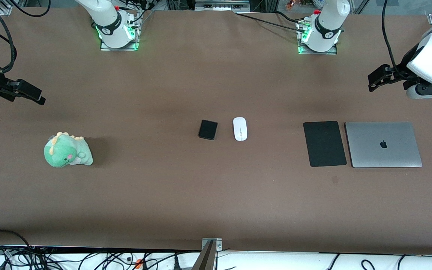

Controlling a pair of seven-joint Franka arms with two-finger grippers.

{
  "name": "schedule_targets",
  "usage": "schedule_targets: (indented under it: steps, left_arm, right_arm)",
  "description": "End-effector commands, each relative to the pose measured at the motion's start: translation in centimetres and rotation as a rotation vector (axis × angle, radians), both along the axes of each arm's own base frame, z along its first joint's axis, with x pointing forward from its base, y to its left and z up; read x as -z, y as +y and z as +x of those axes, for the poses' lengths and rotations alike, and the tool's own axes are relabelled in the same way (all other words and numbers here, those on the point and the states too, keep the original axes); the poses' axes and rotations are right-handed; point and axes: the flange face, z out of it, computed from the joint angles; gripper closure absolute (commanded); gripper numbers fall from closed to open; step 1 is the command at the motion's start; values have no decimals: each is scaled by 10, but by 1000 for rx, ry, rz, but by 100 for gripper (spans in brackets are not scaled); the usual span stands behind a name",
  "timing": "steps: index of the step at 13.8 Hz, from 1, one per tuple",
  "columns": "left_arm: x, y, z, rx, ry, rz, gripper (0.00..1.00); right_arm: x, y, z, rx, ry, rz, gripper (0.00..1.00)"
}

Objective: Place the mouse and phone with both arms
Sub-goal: 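Move the left gripper toward the white mouse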

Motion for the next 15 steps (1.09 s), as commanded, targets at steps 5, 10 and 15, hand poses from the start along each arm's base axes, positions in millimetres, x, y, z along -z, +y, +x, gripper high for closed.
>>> schedule_targets:
  steps: [5, 10, 15]
  left_arm:
    - [8, -17, 2, 21, 13, -21, 0]
    - [28, -60, 10, -38, 31, -18, 0]
    - [69, -139, 21, -165, 19, -25, 0]
  right_arm:
    - [-2, 2, 2, -8, 9, -1, 0]
    - [-1, 3, 1, -11, 15, -2, 0]
    - [7, 14, 2, -28, 32, -1, 0]
